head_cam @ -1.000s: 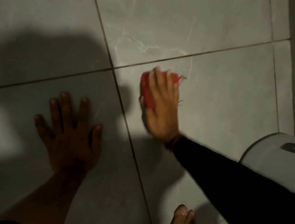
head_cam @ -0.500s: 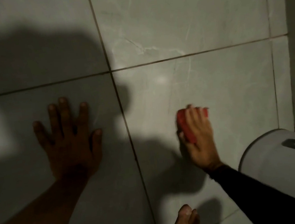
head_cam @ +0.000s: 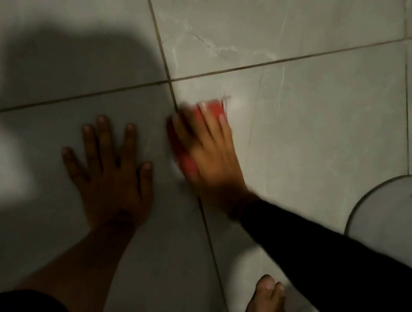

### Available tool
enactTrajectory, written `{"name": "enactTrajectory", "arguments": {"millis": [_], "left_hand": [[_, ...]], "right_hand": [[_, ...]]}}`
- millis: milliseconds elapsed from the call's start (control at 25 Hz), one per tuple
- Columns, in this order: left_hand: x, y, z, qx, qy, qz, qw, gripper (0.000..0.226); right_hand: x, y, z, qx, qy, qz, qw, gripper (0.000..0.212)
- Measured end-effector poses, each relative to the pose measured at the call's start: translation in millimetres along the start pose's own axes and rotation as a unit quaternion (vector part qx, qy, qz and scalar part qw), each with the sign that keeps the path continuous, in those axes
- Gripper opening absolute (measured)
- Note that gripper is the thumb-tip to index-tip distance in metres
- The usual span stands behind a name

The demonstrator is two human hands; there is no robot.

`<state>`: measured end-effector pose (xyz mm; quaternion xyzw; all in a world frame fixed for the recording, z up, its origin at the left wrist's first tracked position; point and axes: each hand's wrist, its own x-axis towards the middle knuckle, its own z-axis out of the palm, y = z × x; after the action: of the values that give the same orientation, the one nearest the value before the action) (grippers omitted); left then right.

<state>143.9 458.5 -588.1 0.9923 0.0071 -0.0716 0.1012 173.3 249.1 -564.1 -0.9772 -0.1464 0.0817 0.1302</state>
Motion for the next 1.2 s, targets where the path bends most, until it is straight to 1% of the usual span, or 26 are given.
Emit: {"name": "enactTrajectory", "arguments": {"millis": [40, 80, 120, 160, 240, 280, 360, 400, 440, 480, 520, 560, 600, 640, 680, 720, 760, 840, 880, 920, 960, 1040, 1080, 1120, 1160, 1200], "left_hand": [[-1, -1, 0, -0.002, -0.001, 0.0, 1.0, 0.076], [-1, -1, 0, -0.002, -0.004, 0.0, 1.0, 0.076], [-2, -1, -1, -0.003, -0.005, -0.001, 1.0, 0.076], [-1, 0, -2, -0.007, -0.005, -0.001, 1.0, 0.075], [0, 1, -3, -0.01, -0.007, 0.002, 1.0, 0.075], [0, 1, -2, -0.008, -0.004, 0.002, 1.0, 0.075], [-2, -2, 0, -0.002, 0.004, 0.001, 1.0, 0.075], [-3, -2, 2, -0.005, 0.002, 0.003, 1.0, 0.076], [-2, -2, 3, -0.009, -0.001, 0.006, 1.0, 0.076], [-2, -2, 3, -0.009, -0.002, 0.006, 1.0, 0.076], [-2, -2, 3, -0.004, -0.002, 0.002, 1.0, 0.076], [-2, -3, 3, 0.0, -0.005, -0.002, 1.0, 0.076], [-2, -3, 2, 0.001, -0.009, -0.003, 1.0, 0.076], [-2, -2, 1, -0.001, -0.01, -0.002, 1.0, 0.077], [-2, 0, 1, -0.002, -0.01, 0.001, 1.0, 0.077], [-1, -1, 2, -0.002, -0.008, 0.002, 1.0, 0.076], [-1, -1, 2, -0.002, -0.007, 0.003, 1.0, 0.076], [-1, -3, 2, -0.011, -0.002, 0.003, 1.0, 0.076], [-2, -3, 2, -0.013, 0.0, 0.001, 1.0, 0.077], [-3, -3, 3, -0.013, -0.001, 0.001, 1.0, 0.077], [-3, -3, 3, -0.014, -0.002, 0.001, 1.0, 0.078], [-1, -3, 4, -0.011, -0.001, 0.004, 1.0, 0.08], [-1, -3, 5, -0.007, -0.002, 0.003, 1.0, 0.079], [-2, -4, 5, -0.006, -0.002, 0.003, 1.0, 0.079], [-2, -4, 5, -0.008, -0.003, 0.003, 1.0, 0.079], [-2, -4, 5, -0.01, -0.002, 0.005, 1.0, 0.078]], "right_hand": [[-49, -7, 1, -0.001, -0.027, 0.006, 1.0, 0.075], [-92, -14, -5, 0.006, -0.055, 0.01, 0.998, 0.075], [-121, -15, -9, 0.012, -0.073, 0.013, 0.997, 0.076], [-130, -13, -9, 0.017, -0.082, 0.023, 0.996, 0.073], [-87, -8, -7, 0.007, -0.059, 0.007, 0.998, 0.058], [-47, -7, -5, 0.001, -0.04, -0.012, 0.999, 0.056], [36, 11, -10, 0.011, -0.008, -0.049, 0.999, 0.062], [62, 35, -18, 0.01, 0.012, -0.047, 0.999, 0.067], [74, 66, -28, 0.003, 0.031, -0.02, 0.999, 0.069], [73, 99, -37, -0.004, 0.052, 0.026, 0.998, 0.068], [59, 131, -48, -0.004, 0.077, 0.098, 0.992, 0.066], [38, 155, -60, 0.013, 0.1, 0.192, 0.976, 0.066], [20, 170, -69, 0.042, 0.115, 0.294, 0.948, 0.067], [12, 175, -73, 0.061, 0.122, 0.377, 0.916, 0.07], [17, 167, -69, 0.052, 0.135, 0.428, 0.892, 0.071], [31, 150, -59, 0.024, 0.143, 0.428, 0.892, 0.071], [46, 126, -46, 0.007, 0.144, 0.376, 0.915, 0.071], [52, 61, -17, -0.007, 0.129, 0.166, 0.978, 0.069], [35, 30, -4, 0.001, 0.096, 0.074, 0.993, 0.066], [5, 8, 4, 0.01, 0.045, 0.017, 0.999, 0.063], [-32, -1, 5, 0.002, -0.007, -0.002, 1.0, 0.061], [-98, 17, -12, 0.017, -0.079, 0.011, 0.997, 0.06], [-115, 41, -21, 0.007, -0.085, 0.024, 0.996, 0.06], [-116, 67, -30, -0.017, -0.08, 0.068, 0.994, 0.059], [-101, 89, -38, -0.029, -0.058, 0.145, 0.987, 0.06], [-72, 104, -43, -0.028, -0.01, 0.231, 0.973, 0.063]]}}
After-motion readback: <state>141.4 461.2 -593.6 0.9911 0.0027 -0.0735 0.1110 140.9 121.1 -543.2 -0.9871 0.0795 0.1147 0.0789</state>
